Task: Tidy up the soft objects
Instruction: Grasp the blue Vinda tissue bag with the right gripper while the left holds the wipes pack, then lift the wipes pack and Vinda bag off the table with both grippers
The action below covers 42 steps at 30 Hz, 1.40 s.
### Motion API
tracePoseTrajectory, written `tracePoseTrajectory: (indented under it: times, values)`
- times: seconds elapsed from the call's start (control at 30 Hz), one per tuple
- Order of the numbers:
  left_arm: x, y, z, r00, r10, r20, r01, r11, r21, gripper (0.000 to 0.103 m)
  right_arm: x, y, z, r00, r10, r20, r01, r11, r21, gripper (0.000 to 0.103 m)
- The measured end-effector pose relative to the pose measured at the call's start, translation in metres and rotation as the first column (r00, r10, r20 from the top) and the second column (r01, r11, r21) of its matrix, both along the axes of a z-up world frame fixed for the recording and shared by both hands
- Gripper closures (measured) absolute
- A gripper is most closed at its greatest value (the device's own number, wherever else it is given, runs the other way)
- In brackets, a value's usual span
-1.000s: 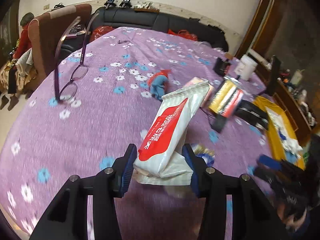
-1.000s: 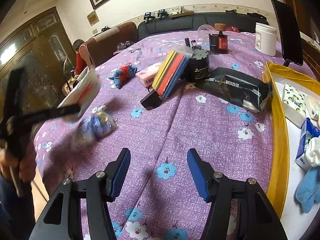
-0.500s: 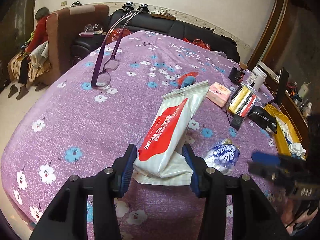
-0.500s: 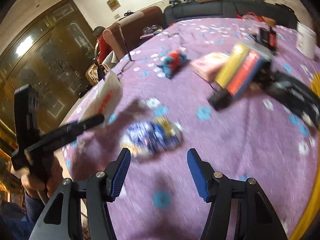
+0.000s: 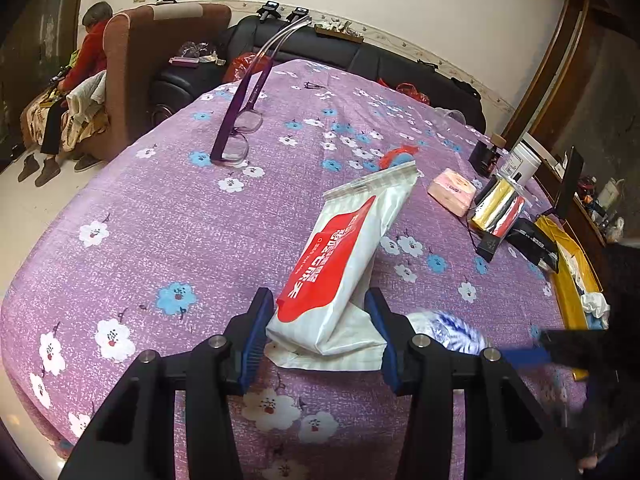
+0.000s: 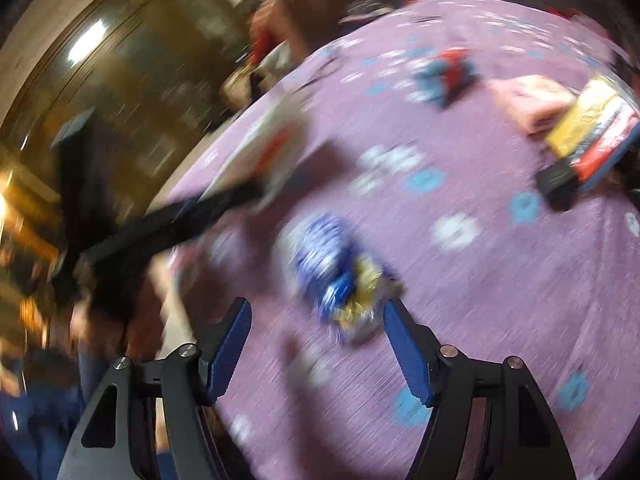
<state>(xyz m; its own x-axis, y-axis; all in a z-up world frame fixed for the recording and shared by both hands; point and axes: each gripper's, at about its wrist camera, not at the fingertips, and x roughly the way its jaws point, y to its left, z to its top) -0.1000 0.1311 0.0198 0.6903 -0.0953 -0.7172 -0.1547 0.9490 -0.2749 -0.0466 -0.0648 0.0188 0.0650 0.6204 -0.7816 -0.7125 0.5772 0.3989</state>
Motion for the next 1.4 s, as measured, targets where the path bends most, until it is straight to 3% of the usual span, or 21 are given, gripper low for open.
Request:
tracePoseTrajectory:
  times: [0.13,0.17,0.33,0.37,0.43,0.57,0.7,0.8,0.97,1.1,1.4]
  values:
    - [-0.001,-0.001,-0.001,1.0,0.002,0.002,-0.002,1.0,0.004,0.056,0.001,0.009,0.015,0.969,-0.032,0.243,0.056,0.994,-0.09,0.029]
    - [-0.001,-0.002,-0.001,1.0,0.002,0.002,-0.002,1.0,0.006,0.056,0.004,0.012,0.016,0.965,-0.029,0.26,0.054,0.995,-0.089,0.029]
    - [-0.002,-0.003,0.0,1.0,0.004,-0.003,-0.004,1.0,0.017,0.056,0.014,0.04,-0.002,0.974,0.032,0.224,-0.012,0.996,-0.092,0.032]
    - [-0.003,-0.003,0.0,1.0,0.007,-0.003,-0.007,1.0,0.02,0.056,0.014,0.042,-0.007,0.975,0.034,0.22,-0.012,0.995,-0.102,0.051]
    - [-0.004,-0.006,0.0,1.0,0.01,-0.002,-0.01,1.0,0.03,0.056,0.01,0.036,-0.008,0.969,0.013,0.245,0.009,0.996,-0.088,0.053]
    - [-0.005,-0.017,0.004,1.0,-0.01,0.015,0.01,0.999,0.035,0.056,0.015,-0.004,0.002,0.94,-0.155,0.304,0.173,0.984,-0.034,0.054]
    - [0.001,-0.048,0.007,0.997,-0.074,0.03,0.073,0.997,0.032,0.056,0.031,-0.055,0.004,0.892,-0.351,0.285,0.354,0.934,0.041,0.054]
    - [0.006,-0.08,0.005,0.991,-0.133,0.029,0.131,0.991,0.035,0.056,0.042,-0.071,0.001,0.859,-0.413,0.303,0.422,0.906,0.037,0.054]
    - [0.017,-0.129,0.0,0.979,-0.203,0.029,0.2,0.976,0.084,0.056,0.042,-0.097,0.002,0.837,-0.477,0.268,0.474,0.877,0.078,0.054]
    - [0.022,-0.152,-0.002,0.978,-0.201,0.063,0.189,0.969,0.159,0.056,0.038,-0.108,0.003,0.838,-0.494,0.231,0.482,0.869,0.111,0.054]
    - [0.023,-0.149,0.0,0.984,-0.164,0.069,0.151,0.974,0.168,0.056,0.036,-0.115,0.002,0.839,-0.506,0.199,0.486,0.862,0.145,0.054]
